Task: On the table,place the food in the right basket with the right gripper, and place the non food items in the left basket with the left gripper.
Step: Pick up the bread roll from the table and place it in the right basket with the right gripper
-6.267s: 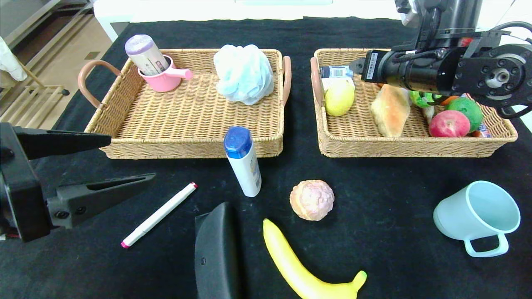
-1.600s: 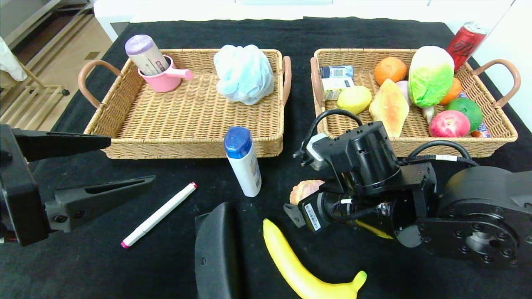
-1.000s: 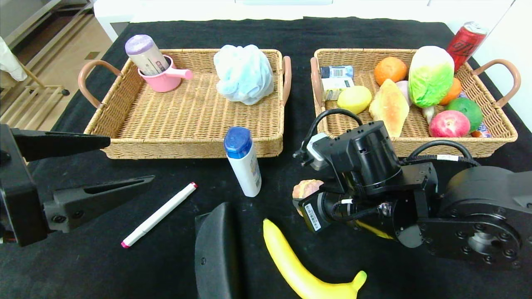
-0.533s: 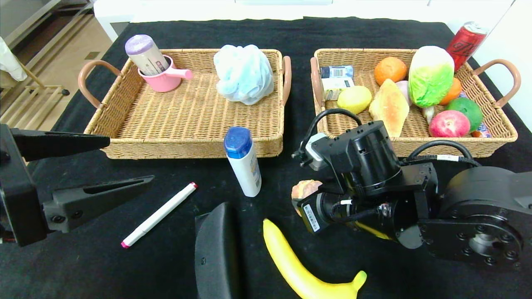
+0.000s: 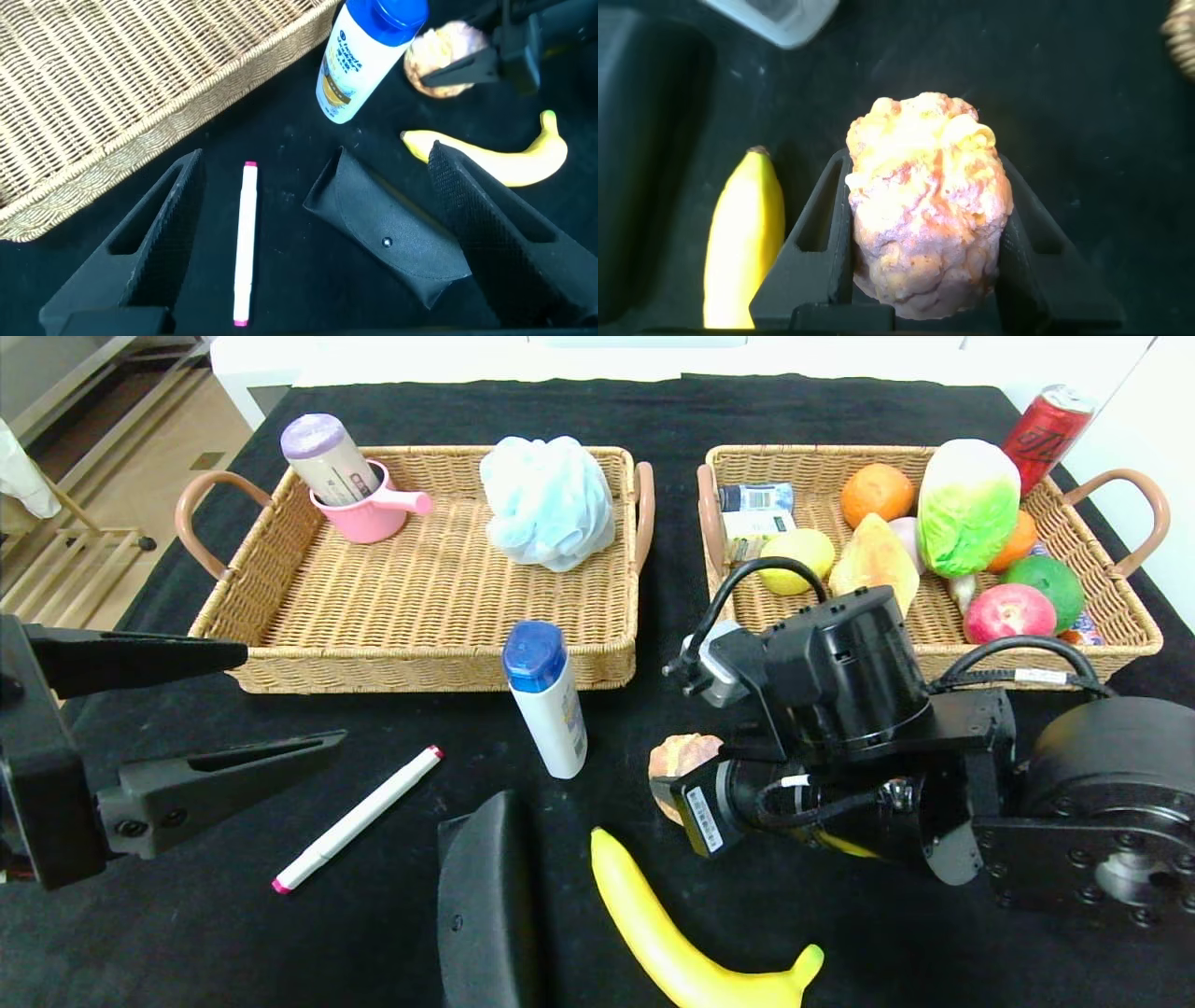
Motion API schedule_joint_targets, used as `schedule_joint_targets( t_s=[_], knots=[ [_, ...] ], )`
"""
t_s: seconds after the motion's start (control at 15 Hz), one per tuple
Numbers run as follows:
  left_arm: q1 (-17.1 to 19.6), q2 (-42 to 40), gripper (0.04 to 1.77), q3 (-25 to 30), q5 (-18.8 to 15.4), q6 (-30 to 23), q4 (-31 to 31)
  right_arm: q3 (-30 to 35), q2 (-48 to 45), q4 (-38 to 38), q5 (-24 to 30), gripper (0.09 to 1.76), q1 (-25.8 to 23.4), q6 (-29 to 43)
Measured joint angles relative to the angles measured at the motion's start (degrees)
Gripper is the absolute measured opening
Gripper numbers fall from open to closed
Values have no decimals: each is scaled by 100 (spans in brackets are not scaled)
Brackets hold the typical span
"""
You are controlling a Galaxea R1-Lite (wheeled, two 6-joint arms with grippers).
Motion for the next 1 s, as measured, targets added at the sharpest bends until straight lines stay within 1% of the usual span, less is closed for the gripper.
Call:
schedule_joint_targets(
  t_s=[0.2, 0.4, 0.67, 1.0],
  knots=[
    [0, 7, 172, 0, 2, 2, -2, -45, -215, 0, 9, 87, 9, -2],
    [0, 7, 172, 22, 0, 2, 0, -343, -452, 41, 6, 87, -48, -28],
    [0, 5, 172, 35, 0, 2, 0, -800, -658, 122, 0, 87, -430, -102],
    [-9, 0, 172, 38, -5, 2, 0, -1376, -706, 113, -7, 87, -1147, -179]
  ],
)
